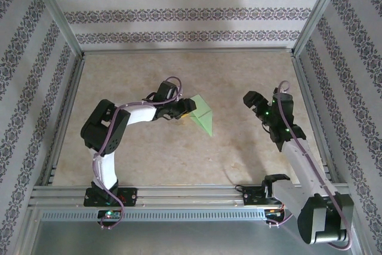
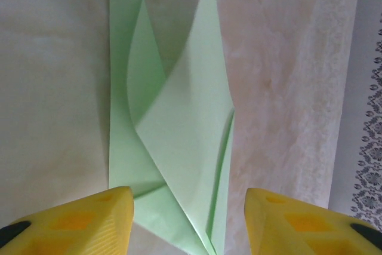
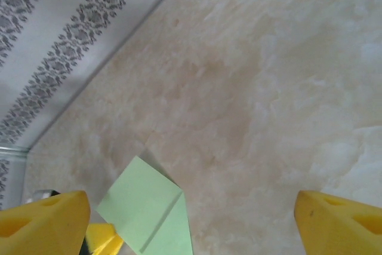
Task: Fold a paper plane with a square sheet of paper (fold left side to right side)
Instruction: Turn over the paper at the center of the table, then fold the wing for the fifth time at the center of the table.
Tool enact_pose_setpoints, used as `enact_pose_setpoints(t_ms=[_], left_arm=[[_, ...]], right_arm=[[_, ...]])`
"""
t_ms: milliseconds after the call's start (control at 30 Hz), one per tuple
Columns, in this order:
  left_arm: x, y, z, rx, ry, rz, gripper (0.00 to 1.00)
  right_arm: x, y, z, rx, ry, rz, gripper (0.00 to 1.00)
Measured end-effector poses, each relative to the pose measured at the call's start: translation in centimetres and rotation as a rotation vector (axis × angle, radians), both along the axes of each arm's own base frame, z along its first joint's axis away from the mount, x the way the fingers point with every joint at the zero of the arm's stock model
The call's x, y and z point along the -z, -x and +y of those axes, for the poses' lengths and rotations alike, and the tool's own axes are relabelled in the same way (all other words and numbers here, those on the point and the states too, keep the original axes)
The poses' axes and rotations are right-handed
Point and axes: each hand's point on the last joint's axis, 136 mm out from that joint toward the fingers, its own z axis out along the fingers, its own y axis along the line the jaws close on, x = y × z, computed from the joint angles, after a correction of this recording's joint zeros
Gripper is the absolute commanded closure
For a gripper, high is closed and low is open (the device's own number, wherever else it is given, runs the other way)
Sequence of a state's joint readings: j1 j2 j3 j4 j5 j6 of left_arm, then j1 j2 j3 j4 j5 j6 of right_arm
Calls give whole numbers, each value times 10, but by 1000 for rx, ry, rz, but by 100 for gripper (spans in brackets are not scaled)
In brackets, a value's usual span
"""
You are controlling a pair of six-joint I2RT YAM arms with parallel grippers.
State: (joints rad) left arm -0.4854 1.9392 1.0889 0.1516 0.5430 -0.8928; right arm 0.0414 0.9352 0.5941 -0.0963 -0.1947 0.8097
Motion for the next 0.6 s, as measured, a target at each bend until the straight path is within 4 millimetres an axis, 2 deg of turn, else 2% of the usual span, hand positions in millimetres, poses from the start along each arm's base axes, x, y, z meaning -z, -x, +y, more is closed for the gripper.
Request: enact_pose_setpoints(t_ms=[133,400,500,600], left_arm=[[9,-11,-5,-3,-3,7,61],[11,-21,-8,-3,10,-9,100],[10,-20,-2,-2,34,-31,100],[10,-11,9,13,79,-35,100]], right_arm=[[-13,1,0,-5,-40,-56,9],[-16,4,9,-53,-64,-91,10],[-17,3,13,-91,-81,-97,10],[-9,-1,31,-203,-123,-77,12]])
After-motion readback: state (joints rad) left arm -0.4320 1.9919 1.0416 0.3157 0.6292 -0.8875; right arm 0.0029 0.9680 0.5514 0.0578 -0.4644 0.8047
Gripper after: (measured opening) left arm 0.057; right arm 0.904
